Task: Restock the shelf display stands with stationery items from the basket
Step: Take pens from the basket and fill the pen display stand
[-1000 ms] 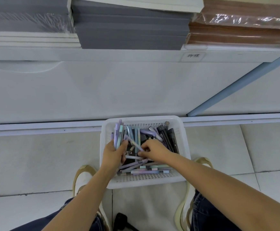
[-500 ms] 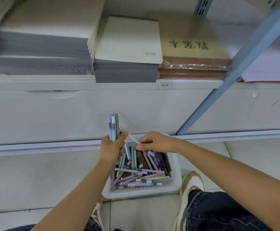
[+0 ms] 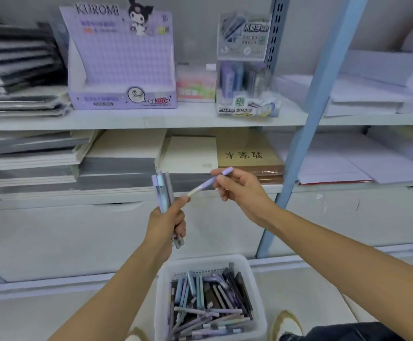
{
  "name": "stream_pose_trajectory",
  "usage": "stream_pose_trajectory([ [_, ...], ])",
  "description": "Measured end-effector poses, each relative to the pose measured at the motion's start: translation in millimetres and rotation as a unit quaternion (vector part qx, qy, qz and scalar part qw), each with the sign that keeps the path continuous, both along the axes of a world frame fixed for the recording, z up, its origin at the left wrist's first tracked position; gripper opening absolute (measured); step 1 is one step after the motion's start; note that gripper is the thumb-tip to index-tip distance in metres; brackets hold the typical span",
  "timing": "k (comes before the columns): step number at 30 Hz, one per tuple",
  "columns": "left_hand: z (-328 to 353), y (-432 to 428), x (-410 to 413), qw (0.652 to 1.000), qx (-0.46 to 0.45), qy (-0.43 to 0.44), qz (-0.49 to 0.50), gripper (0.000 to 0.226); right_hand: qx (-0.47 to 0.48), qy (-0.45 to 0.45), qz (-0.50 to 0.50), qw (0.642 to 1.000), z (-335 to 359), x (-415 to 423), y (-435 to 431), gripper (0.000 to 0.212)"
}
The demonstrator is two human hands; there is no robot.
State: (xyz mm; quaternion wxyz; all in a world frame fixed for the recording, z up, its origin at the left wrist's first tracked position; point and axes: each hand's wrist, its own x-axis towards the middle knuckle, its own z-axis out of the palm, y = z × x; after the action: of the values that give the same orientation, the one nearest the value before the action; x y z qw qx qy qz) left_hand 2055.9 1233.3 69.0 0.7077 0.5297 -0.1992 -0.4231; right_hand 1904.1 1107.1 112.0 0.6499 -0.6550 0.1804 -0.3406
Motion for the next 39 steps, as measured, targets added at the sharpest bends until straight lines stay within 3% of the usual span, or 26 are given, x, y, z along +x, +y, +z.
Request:
stream_pose_trajectory([
  [6, 84, -5, -9, 0.998, -0.04, -0.052, -0.014, 0.024, -0.095, -0.046, -0.068, 0.992, 81, 2, 3, 0.018],
  [12, 144, -17, -5, 0.987, -0.048, -0.137, -0.063, 0.028, -0.13, -0.079, -0.107, 0.983, 146, 4, -6, 0.017],
  [23, 172, -40, 19, 0.981, -0.049, -0.187, -0.017, 0.031, -0.216, 0.068, -0.197, 0.954, 161, 14, -47, 0.015],
  [29, 186, -51, 39, 0.978, -0.075, -0.195, -0.016, 0.024, -0.265, 0.013, -0.148, 0.953, 191, 31, -56, 0.013],
  [35, 200, -65, 67, 0.977, -0.063, -0.205, 0.016, 0.032, -0.24, 0.145, -0.074, 0.957, 223, 90, -61, 0.013],
  [39, 200, -69, 81, 0.978, -0.054, -0.199, 0.04, 0.032, -0.241, 0.213, -0.086, 0.943, 225, 111, -65, 0.014],
])
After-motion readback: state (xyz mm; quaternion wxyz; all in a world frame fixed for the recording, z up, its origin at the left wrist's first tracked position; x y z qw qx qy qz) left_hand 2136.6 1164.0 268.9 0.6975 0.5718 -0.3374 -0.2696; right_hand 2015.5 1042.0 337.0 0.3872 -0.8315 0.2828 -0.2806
